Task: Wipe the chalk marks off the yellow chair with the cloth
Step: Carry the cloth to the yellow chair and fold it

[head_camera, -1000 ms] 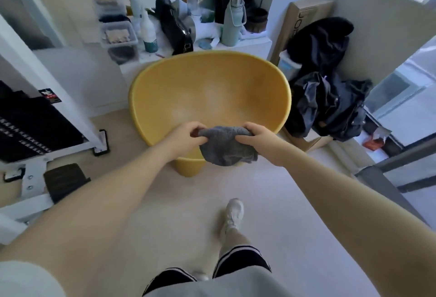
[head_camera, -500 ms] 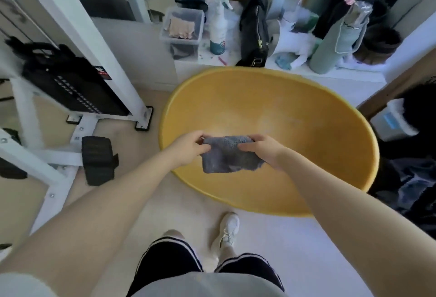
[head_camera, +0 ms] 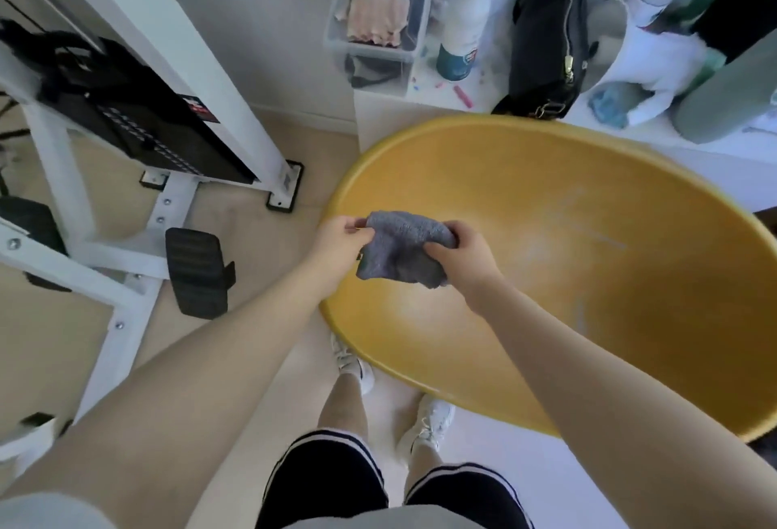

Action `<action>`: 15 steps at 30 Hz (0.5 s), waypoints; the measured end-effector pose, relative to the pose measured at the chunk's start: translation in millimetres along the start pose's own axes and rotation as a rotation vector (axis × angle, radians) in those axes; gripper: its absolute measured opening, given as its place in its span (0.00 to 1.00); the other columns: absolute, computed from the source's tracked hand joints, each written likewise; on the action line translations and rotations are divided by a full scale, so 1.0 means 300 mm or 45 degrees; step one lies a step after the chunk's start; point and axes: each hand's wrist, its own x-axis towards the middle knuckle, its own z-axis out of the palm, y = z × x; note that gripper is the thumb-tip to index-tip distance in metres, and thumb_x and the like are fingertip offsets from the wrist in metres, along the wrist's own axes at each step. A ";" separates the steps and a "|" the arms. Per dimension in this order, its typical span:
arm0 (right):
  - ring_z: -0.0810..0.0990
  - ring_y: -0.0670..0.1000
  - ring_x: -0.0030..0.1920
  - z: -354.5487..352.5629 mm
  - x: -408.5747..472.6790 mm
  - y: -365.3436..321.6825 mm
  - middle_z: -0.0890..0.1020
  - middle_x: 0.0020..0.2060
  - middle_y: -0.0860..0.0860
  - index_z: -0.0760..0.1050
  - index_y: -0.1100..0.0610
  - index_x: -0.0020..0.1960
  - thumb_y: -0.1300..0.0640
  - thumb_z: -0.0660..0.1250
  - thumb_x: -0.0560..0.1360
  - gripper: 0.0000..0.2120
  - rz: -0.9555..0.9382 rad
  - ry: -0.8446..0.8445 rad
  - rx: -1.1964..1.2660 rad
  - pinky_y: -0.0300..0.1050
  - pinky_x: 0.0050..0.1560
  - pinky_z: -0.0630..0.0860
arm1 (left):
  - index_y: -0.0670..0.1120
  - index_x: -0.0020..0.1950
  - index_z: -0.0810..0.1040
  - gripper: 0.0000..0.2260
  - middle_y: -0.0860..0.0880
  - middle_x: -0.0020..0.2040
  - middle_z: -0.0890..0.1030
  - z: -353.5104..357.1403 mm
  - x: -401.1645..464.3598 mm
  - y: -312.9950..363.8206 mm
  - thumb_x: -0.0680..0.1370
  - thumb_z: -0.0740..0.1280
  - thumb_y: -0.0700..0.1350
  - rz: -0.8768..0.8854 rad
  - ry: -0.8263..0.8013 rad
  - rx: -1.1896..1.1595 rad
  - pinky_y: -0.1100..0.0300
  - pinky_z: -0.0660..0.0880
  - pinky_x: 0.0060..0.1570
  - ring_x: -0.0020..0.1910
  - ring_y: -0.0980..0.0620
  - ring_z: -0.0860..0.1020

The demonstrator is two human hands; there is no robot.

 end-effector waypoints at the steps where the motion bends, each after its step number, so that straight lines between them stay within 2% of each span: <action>1: 0.76 0.55 0.40 0.024 0.032 -0.001 0.78 0.41 0.54 0.72 0.58 0.52 0.62 0.64 0.73 0.08 0.017 0.026 -0.038 0.46 0.37 0.73 | 0.39 0.60 0.74 0.11 0.45 0.50 0.77 -0.005 0.032 0.007 0.78 0.63 0.37 -0.017 -0.025 -0.030 0.55 0.74 0.49 0.48 0.49 0.75; 3: 0.76 0.56 0.35 0.073 0.083 -0.013 0.78 0.39 0.58 0.69 0.59 0.50 0.60 0.61 0.75 0.05 0.068 -0.020 -0.059 0.46 0.35 0.72 | 0.44 0.56 0.74 0.07 0.47 0.48 0.77 -0.016 0.094 0.019 0.78 0.64 0.37 0.062 -0.072 0.027 0.59 0.73 0.42 0.45 0.50 0.76; 5: 0.78 0.53 0.30 0.123 0.122 -0.041 0.78 0.37 0.58 0.67 0.61 0.51 0.60 0.58 0.79 0.04 0.095 -0.120 0.111 0.42 0.31 0.74 | 0.46 0.51 0.74 0.05 0.49 0.46 0.78 -0.031 0.149 0.031 0.77 0.64 0.37 0.209 -0.158 0.140 0.61 0.71 0.38 0.38 0.52 0.75; 7: 0.80 0.51 0.32 0.168 0.161 -0.071 0.78 0.37 0.56 0.67 0.62 0.54 0.58 0.56 0.81 0.08 0.146 -0.194 0.470 0.45 0.36 0.79 | 0.47 0.49 0.73 0.06 0.50 0.43 0.78 -0.042 0.211 0.033 0.77 0.64 0.36 0.349 -0.258 0.259 0.60 0.73 0.39 0.39 0.50 0.77; 9: 0.82 0.52 0.37 0.208 0.200 -0.090 0.80 0.42 0.56 0.68 0.62 0.58 0.53 0.56 0.81 0.13 0.200 -0.222 0.783 0.46 0.40 0.80 | 0.45 0.50 0.76 0.06 0.50 0.44 0.78 -0.054 0.267 0.028 0.77 0.64 0.36 0.523 -0.311 0.457 0.55 0.76 0.46 0.44 0.48 0.78; 10: 0.82 0.51 0.39 0.226 0.221 -0.094 0.80 0.44 0.55 0.69 0.61 0.58 0.53 0.57 0.80 0.13 0.200 -0.219 0.824 0.44 0.40 0.79 | 0.43 0.49 0.78 0.06 0.49 0.45 0.79 -0.063 0.291 0.024 0.77 0.63 0.36 0.646 -0.313 0.603 0.54 0.76 0.48 0.46 0.48 0.78; 12: 0.80 0.49 0.43 0.257 0.265 -0.096 0.79 0.45 0.52 0.70 0.58 0.55 0.55 0.61 0.78 0.08 0.204 -0.181 0.694 0.41 0.40 0.76 | 0.39 0.42 0.81 0.10 0.45 0.42 0.82 -0.086 0.333 0.021 0.74 0.60 0.38 0.954 -0.377 0.949 0.50 0.79 0.44 0.46 0.43 0.80; 13: 0.78 0.50 0.42 0.270 0.286 -0.093 0.78 0.44 0.52 0.69 0.57 0.54 0.57 0.62 0.78 0.06 0.232 -0.148 0.628 0.41 0.40 0.75 | 0.39 0.38 0.82 0.12 0.45 0.40 0.83 -0.102 0.355 0.015 0.71 0.58 0.40 1.059 -0.450 1.058 0.47 0.80 0.42 0.47 0.40 0.81; 15: 0.75 0.54 0.37 0.287 0.327 -0.085 0.76 0.42 0.55 0.68 0.58 0.54 0.58 0.60 0.79 0.05 0.308 -0.119 0.626 0.45 0.36 0.71 | 0.41 0.37 0.83 0.16 0.46 0.42 0.85 -0.137 0.412 -0.005 0.69 0.55 0.41 1.221 -0.582 1.179 0.42 0.79 0.47 0.54 0.35 0.79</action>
